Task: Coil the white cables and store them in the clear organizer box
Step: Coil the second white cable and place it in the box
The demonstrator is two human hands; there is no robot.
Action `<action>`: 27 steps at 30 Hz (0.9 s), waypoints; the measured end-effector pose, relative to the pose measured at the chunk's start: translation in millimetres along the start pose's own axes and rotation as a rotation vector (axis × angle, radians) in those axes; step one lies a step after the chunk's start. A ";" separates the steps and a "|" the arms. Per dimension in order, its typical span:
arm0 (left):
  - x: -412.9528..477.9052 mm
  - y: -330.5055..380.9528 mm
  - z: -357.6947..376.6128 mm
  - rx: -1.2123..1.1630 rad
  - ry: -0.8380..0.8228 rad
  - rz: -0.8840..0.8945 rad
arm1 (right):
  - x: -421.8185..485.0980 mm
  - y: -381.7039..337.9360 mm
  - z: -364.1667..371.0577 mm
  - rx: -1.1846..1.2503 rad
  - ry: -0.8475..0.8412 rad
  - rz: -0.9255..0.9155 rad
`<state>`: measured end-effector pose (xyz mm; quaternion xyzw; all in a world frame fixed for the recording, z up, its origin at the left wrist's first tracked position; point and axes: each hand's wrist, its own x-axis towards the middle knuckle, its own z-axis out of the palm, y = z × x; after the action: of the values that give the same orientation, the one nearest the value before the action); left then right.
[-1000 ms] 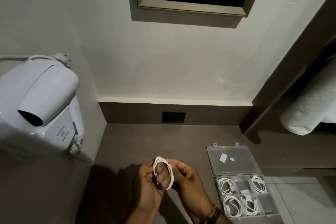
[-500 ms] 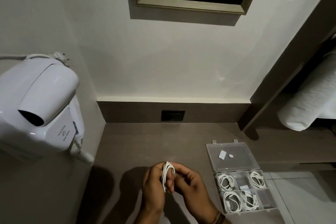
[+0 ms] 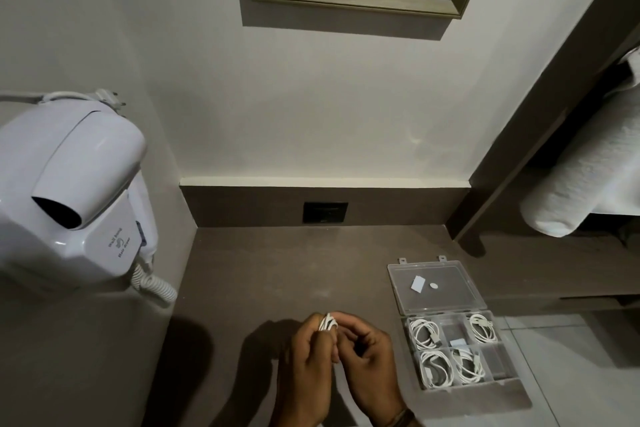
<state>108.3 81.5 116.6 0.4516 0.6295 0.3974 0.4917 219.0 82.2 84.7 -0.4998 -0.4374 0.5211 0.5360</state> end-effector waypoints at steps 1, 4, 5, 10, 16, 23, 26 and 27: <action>-5.4 0.3 0.8 0.083 0.038 -0.026 | -0.1 0.6 1.6 -0.029 0.004 -0.014; -16.0 0.3 4.6 0.218 0.110 -0.124 | 0.2 -4.1 4.2 -0.042 -0.046 -0.037; -17.1 1.9 4.1 0.219 0.113 -0.150 | 0.1 -6.1 3.0 -0.026 -0.072 -0.031; -11.6 13.7 -10.0 -0.062 -0.049 -0.191 | -7.0 -2.8 -13.6 0.050 -0.192 0.067; -13.9 2.0 -4.1 -0.046 -0.070 -0.142 | -11.9 4.8 -15.2 -0.086 -0.112 0.054; -13.8 -10.3 -5.1 0.402 -0.014 0.205 | -8.0 -1.6 -22.2 -0.100 0.038 0.068; -3.3 -16.6 -5.3 0.393 0.019 0.237 | -10.3 -10.8 -28.1 0.127 -0.039 0.296; 0.0 -19.9 -5.9 0.390 0.025 0.236 | -11.0 -15.9 -30.5 0.195 -0.084 0.401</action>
<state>99.0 75.7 99.0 0.6037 0.6432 0.3285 0.3376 250.3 69.5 97.4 -0.5005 -0.2986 0.6774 0.4489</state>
